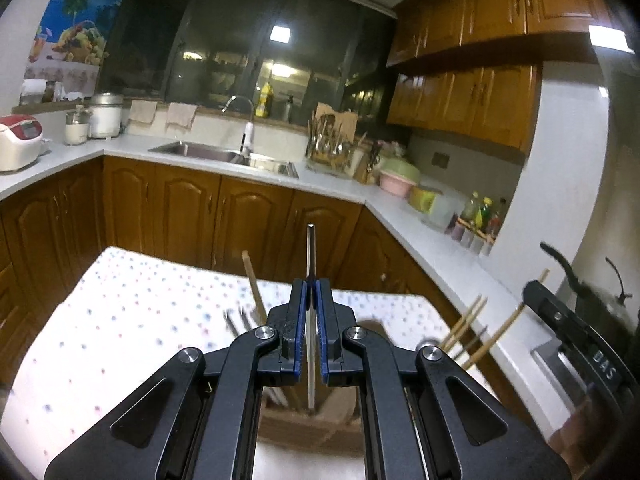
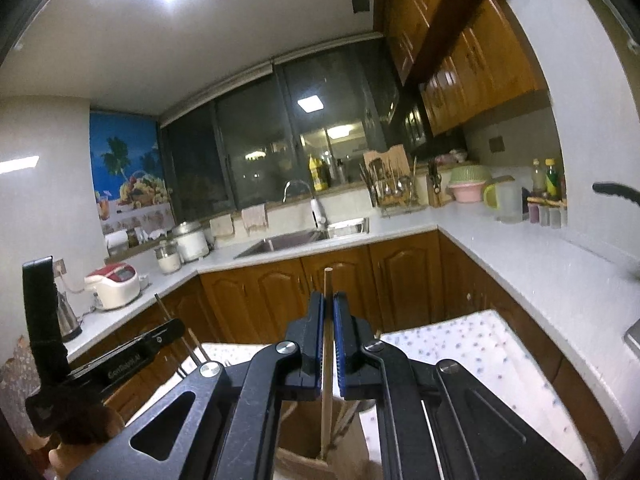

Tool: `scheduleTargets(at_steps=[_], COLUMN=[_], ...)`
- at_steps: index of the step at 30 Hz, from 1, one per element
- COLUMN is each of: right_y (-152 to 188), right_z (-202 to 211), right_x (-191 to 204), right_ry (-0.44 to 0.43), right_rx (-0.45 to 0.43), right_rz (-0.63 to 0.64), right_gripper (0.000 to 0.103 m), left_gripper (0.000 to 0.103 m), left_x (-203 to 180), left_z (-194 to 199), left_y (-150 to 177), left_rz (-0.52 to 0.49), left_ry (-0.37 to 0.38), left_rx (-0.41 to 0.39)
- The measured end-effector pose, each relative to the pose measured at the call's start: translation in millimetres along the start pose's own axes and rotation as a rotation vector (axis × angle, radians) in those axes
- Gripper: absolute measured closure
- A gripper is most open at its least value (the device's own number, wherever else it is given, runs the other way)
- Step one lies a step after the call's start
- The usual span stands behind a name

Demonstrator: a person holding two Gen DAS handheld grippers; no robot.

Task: Organize utensils
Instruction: 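Lower the chopsticks into the holder and open both tools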

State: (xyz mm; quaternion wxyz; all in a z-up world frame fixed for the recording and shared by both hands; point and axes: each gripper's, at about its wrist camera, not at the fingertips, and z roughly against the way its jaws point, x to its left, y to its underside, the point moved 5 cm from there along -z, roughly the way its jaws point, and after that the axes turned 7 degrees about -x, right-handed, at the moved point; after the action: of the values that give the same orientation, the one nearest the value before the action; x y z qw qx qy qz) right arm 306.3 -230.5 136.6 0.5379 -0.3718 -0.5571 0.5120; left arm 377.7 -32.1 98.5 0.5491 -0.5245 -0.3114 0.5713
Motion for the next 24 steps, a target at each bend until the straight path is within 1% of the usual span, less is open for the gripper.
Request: scheduleTargets(at_steps=[5, 8, 10, 14, 24], right_y=[21.8, 31.7, 34.2, 40.5, 39.2], right_z=[-8.0, -9.4, -8.3, -10.0, -10.0], right_x=[-4.4, -5.6, -7.3, -11.4, -14.4], right_ry=[-0.004, -0.004, 0.002, 0.006, 0.007], right_rx=[0.067, 0.094, 0.095, 0.126, 0.131], right_rz=[-0.016, -0.017, -0.017, -0.029, -0.040], right_gripper=[0.098, 0.098, 0.098, 0.098, 0.098], left_gripper=[0.099, 0.099, 0.098, 0.098, 0.098], left_x=[-1.2, -1.0, -1.3, -2.4, -0.3], left_z=[-0.6, -1.4, -1.2, -0.6, -3.2], left_y=[20.2, 29.6, 34.8, 33.8, 33.1], left_rz=[-0.010, -0.017, -0.017, -0.019, -0.012], left_ry=[0.003, -0.001, -0.002, -0.001, -0.010], left_rx=[0.050, 0.073, 0.082, 0.084, 0.094])
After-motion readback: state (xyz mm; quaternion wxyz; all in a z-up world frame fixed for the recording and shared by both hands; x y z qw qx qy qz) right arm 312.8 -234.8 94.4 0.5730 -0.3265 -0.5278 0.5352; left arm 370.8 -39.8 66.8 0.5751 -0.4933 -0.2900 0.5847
